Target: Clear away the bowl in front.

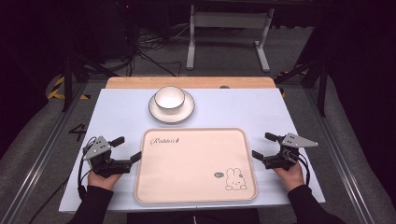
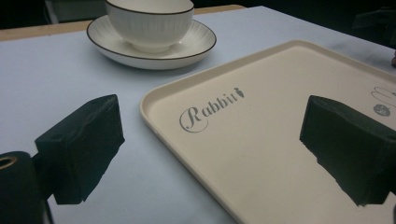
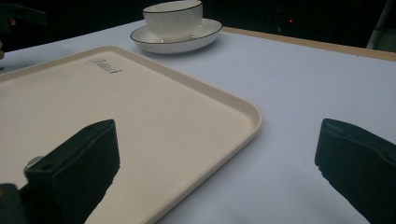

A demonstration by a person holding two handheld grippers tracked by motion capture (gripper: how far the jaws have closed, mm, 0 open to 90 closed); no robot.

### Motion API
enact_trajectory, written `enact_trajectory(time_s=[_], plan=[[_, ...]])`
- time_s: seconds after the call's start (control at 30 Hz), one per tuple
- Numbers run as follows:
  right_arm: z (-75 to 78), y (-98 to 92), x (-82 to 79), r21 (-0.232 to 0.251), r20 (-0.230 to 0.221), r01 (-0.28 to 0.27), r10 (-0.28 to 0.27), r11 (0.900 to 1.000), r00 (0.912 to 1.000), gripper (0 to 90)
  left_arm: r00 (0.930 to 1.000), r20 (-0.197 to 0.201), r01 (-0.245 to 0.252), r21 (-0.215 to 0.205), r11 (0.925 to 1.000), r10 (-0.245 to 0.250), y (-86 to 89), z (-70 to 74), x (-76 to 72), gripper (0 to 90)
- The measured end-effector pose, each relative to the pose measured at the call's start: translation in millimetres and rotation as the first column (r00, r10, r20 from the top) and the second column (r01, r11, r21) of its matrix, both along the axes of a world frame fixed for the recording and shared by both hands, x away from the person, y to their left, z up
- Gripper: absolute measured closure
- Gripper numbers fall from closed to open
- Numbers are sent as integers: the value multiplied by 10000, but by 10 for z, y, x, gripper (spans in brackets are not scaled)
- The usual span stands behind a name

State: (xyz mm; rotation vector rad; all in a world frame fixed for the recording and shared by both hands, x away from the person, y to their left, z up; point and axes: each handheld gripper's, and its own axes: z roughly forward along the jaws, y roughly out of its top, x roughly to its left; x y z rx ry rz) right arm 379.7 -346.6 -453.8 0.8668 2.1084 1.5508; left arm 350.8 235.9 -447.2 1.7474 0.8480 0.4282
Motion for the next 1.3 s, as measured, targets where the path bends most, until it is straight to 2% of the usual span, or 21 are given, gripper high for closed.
enact_trajectory(time_s=[0.13, 0.2, 0.33, 0.63, 0.7, 0.97, 1.13, 1.3], plan=[[1, -3, -2, -15, 5, -27, 27, 10000, 10000, 3, 9998, 193, -114, 46, 9999, 113, -12, 67, -41, 67], [1, -2, -3, -17, 14, -37, 37, 10000, 10000, 3, 9993, 293, -226, -145, 9996, 231, 0, 111, -62, 66], [1, -2, -4, -19, 12, -54, 54, 10000, 10000, 4, 9981, 525, -302, -153, 9994, 309, 25, 191, -104, 66], [-1, 3, -6, -19, 48, -65, 65, 10000, 10000, 4, 9955, 952, 12, -87, 10000, -3, -12, 337, -167, 68], [-1, 2, -6, -23, 48, -67, 67, 10000, 10000, 4, 9950, 1003, -3, -216, 9998, 24, -11, 359, -182, 72], [0, 5, -6, -78, 60, -56, 57, 10000, 10000, 5, 9942, 1057, -109, -610, 9981, 173, 6, 371, -145, 58], [0, 11, -10, -130, 97, -134, 136, 9998, 9999, 5, 9977, 681, -9, -748, 9972, 60, -4, 402, -26, 58], [1, 9, -11, -108, 97, -158, 159, 9998, 9998, 4, 9974, 712, 133, -611, 9980, -90, -62, 455, 71, 57]])
